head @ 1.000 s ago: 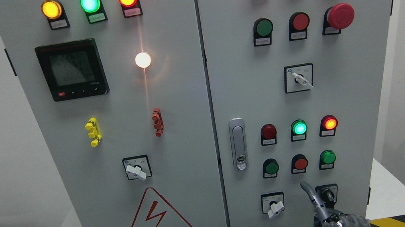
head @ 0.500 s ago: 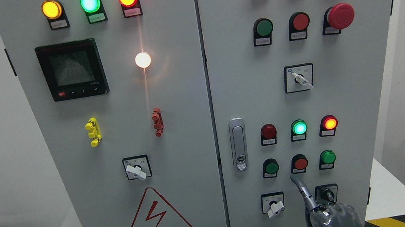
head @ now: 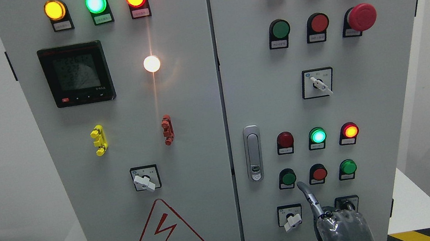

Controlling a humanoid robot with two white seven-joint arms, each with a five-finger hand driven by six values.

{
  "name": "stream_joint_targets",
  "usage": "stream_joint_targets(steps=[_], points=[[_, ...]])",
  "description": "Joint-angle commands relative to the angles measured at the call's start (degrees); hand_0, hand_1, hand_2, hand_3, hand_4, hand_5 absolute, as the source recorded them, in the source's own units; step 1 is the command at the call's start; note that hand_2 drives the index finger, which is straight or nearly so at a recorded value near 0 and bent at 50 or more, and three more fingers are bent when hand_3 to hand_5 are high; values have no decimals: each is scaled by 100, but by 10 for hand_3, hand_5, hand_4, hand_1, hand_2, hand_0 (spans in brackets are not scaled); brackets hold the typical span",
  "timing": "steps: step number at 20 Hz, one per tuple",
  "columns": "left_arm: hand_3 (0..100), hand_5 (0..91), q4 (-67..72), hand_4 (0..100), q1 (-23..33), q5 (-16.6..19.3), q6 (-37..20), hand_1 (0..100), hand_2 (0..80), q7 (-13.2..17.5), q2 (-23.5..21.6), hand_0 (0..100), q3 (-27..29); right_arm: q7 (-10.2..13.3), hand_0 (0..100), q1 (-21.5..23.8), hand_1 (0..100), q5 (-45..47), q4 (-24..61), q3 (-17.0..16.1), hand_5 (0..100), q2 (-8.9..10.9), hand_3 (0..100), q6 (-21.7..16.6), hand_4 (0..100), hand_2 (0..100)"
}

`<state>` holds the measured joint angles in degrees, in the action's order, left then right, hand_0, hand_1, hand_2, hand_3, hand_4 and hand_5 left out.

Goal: Press green start button
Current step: 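Press the green push button with the right hand's extended finger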

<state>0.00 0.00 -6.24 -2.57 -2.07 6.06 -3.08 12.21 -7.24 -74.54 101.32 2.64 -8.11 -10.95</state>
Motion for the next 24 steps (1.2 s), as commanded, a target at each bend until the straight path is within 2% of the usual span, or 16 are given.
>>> stream_joint_targets(steps=[1,24], points=[[0,0,-158,0,-132,0,2,556,0,4,0,120,0,-26,189,-181,318,-17,-384,114,1000,-7,967,31,914,0],[0,0,-158,0,-132,0,2,556,0,4,0,120,0,-105,209,-489,319,-17,-780,141,1000,-15,969,207,912,0]])
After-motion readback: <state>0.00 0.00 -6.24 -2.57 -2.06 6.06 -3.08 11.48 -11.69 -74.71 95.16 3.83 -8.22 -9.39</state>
